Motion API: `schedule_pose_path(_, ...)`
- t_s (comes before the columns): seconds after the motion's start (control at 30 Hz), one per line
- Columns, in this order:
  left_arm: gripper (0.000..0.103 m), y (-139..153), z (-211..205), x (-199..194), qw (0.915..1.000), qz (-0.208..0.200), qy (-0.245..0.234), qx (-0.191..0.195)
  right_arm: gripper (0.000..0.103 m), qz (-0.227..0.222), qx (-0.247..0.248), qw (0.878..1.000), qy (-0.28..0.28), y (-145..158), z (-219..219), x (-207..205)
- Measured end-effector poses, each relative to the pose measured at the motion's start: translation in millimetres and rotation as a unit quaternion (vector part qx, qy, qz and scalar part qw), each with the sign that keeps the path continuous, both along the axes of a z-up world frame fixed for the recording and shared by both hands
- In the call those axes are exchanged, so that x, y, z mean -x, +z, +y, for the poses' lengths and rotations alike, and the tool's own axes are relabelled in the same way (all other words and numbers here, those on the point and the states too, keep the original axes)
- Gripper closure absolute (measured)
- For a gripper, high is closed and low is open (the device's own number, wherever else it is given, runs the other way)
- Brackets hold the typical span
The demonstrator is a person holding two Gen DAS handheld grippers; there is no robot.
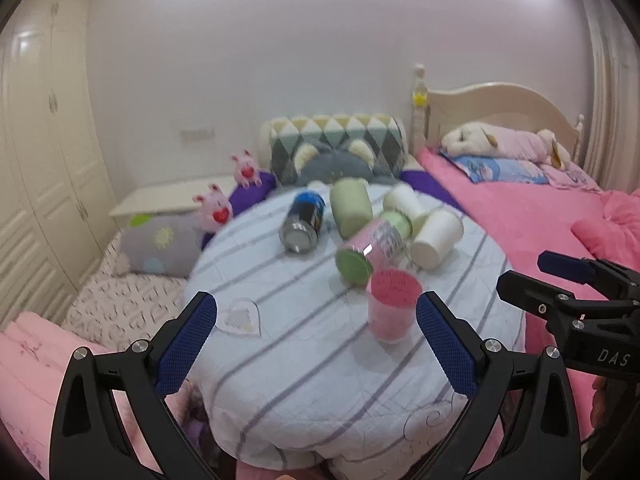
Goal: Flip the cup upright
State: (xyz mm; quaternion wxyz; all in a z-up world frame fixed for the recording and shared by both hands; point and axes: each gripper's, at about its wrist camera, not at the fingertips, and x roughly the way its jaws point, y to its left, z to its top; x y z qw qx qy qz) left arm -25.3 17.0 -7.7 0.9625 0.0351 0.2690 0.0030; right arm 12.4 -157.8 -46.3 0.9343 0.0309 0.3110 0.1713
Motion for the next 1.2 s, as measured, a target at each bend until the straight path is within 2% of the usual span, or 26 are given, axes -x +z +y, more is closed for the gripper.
schedule_pose_path(0.13,0.000,12,-6,3,0.9998,-0.021,0.003,-0.005,0.022,-0.020,-0.018,1.000,0.004,8,-2,9)
schedule_pose_path(0.23,0.000,12,-7,4,0.9998,-0.021,0.007,-0.003,0.022,-0.029,-0.003,1.000,0.002,10,1,12)
schedule_pose_path(0.47,0.000,7,-11,-3,0.9998,0.002,0.014,-0.016,0.022,-0.030,0.005,1.000,0.004,10,4,11)
schedule_pose_path(0.67,0.000,-4,-9,-16,0.9992,0.038,0.012,0.003,0.022,-0.017,0.012,1.000,0.002,4,2,2)
schedule_pose_path(1.0,0.000,-12,-20,-31,0.9991,0.043,0.000,0.004,0.022,-0.017,0.021,1.000,-0.003,3,-1,-3)
schedule_pose_path(1.2,0.000,-24,-24,-44,0.9979,0.064,-0.003,0.001,0.022,-0.007,0.020,1.000,-0.007,-3,-8,-11)
